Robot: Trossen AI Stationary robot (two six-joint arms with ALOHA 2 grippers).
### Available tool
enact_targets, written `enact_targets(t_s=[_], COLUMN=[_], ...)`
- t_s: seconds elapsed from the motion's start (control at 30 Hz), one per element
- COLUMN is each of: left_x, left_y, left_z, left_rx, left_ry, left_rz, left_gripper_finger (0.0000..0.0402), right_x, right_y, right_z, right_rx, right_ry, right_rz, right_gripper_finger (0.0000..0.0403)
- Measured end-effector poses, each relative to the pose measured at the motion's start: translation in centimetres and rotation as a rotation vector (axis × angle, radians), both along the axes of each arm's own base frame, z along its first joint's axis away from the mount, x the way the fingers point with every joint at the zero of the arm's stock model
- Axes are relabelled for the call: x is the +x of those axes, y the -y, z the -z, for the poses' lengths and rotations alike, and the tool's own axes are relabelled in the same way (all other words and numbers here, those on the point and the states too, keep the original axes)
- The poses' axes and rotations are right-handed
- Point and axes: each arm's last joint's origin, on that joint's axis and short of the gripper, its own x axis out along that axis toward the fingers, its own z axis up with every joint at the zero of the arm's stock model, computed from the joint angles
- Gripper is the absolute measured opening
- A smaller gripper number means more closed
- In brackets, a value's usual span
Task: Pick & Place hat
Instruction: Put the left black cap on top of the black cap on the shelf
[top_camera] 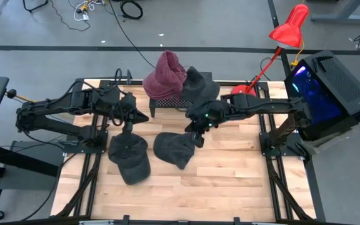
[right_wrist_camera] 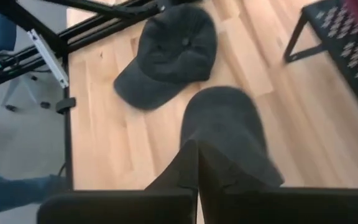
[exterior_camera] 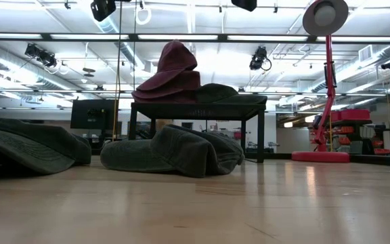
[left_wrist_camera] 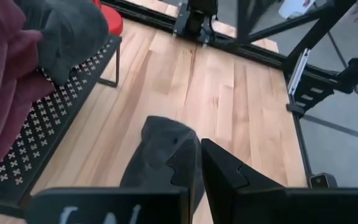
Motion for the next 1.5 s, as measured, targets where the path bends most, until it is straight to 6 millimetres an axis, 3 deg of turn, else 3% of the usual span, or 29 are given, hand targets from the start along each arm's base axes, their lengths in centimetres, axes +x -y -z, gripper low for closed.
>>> enact_targets(t_s=[0.33,0.53,0.8,1.07,1.3,1.5], left_x=[0.7,1.7,4.0,6.1,6.0,5.4], left_y=[0.0,-0.1,-0.5,-0.7,-0.3,-0.1], left_z=[0.5,2.4,5.0,7.9,9.9,10.8], left_rx=[-0.076,-0.195,-0.249,-0.282,-0.289,-0.310], left_ry=[-0.036,-0.188,-0.342,-0.519,-0.565,-0.509], left_rz=[-0.034,-0.125,-0.224,-0.237,-0.257,-0.266], left_gripper_finger=[0.0030,0.0045,0.0160,0.0270,0.0293,0.0293], right_x=[-0.1,-0.4,-2.2,-5.9,-9.0,-10.0], right_y=[-2.1,-3.5,-5.0,-5.2,-5.4,-5.8], right_z=[1.8,1.6,-0.4,-4.1,-6.5,-7.0], right_rx=[0.076,0.013,-0.024,-0.055,-0.095,-0.157], right_ry=[-0.063,-0.037,0.057,0.211,0.313,0.347], right_rz=[0.059,0.101,0.089,0.124,0.131,0.159], right_gripper_finger=[0.0005,0.0003,0.0004,0.0005,0.0005,0.0005])
